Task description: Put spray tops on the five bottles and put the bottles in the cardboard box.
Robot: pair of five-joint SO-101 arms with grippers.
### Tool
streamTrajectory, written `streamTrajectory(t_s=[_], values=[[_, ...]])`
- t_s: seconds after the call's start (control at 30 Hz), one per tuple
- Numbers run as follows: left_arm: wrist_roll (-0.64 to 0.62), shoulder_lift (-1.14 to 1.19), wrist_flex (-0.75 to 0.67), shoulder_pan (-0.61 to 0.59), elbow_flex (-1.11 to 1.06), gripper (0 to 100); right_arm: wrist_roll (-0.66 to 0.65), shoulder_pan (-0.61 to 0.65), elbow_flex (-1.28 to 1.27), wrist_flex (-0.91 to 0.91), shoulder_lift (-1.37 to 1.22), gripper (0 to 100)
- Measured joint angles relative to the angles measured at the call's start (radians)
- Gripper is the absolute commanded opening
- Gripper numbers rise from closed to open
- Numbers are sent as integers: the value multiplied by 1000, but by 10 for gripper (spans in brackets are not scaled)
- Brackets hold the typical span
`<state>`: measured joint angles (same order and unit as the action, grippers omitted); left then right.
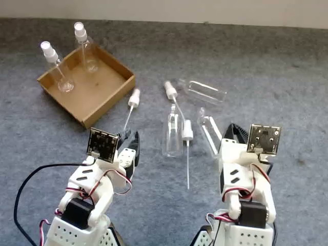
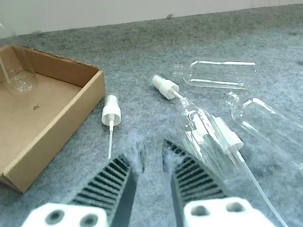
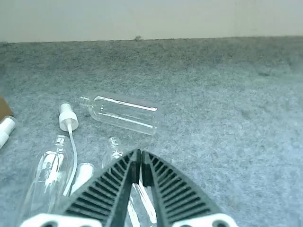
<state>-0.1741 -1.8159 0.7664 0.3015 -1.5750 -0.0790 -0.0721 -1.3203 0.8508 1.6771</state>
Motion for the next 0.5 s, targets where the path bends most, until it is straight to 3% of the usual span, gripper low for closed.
streamTrajectory(t_s=[0.23, 0.5], values=[[0, 0, 0, 0, 0, 18, -49, -20, -8, -37, -86, 7], [0, 0, 0, 0, 0, 18, -49, -183, -60, -341, -624, 7]])
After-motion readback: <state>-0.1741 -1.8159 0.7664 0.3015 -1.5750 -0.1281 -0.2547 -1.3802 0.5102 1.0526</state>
